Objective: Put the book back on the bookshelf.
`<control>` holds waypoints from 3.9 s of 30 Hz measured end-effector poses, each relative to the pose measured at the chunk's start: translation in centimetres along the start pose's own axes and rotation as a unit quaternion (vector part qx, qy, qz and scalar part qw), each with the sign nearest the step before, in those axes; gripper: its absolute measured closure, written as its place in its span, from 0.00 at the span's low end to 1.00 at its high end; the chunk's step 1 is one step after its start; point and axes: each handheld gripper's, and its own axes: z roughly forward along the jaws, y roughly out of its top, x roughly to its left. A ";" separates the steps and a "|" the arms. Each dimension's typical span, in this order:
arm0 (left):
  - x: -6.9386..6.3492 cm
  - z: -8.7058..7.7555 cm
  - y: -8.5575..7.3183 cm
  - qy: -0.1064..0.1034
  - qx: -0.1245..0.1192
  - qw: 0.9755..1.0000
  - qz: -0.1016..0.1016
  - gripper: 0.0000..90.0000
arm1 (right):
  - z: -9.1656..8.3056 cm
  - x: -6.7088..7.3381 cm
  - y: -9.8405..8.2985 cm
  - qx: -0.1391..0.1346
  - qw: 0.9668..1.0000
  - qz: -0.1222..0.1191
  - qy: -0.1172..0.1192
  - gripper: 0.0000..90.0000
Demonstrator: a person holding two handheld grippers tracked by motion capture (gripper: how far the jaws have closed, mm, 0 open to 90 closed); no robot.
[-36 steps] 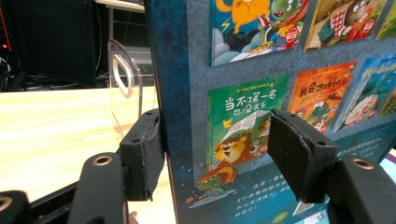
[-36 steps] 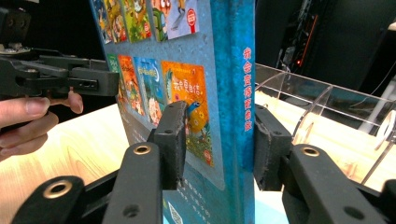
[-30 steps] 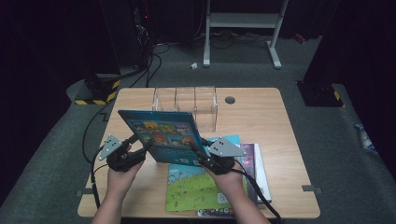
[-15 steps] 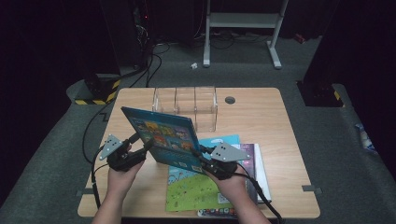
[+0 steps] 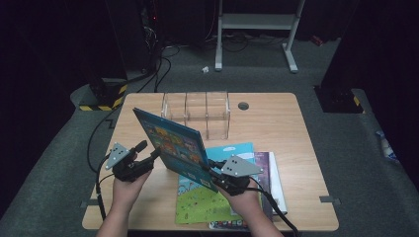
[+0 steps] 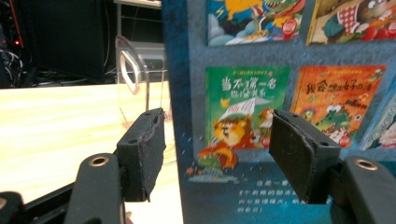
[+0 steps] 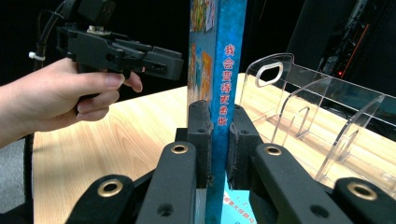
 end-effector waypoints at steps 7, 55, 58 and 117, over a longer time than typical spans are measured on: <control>-0.1 -0.6 -0.5 0.047 0.020 0.999 0.006 0.37 | 0.0 0.5 -0.1 -0.004 1.000 0.006 -0.008 0.92; -9.1 -0.5 5.2 -0.056 -0.043 0.997 0.010 0.15 | 4.4 3.5 -1.0 -0.048 0.994 0.002 -0.098 0.91; -9.1 -0.5 5.2 -0.049 -0.042 0.998 0.011 0.13 | 4.5 3.6 -1.0 -0.048 0.994 0.001 -0.101 0.91; -8.8 -2.5 3.3 -0.011 -0.017 0.999 0.047 0.22 | 7.0 7.1 -3.8 0.054 0.998 0.011 0.000 0.73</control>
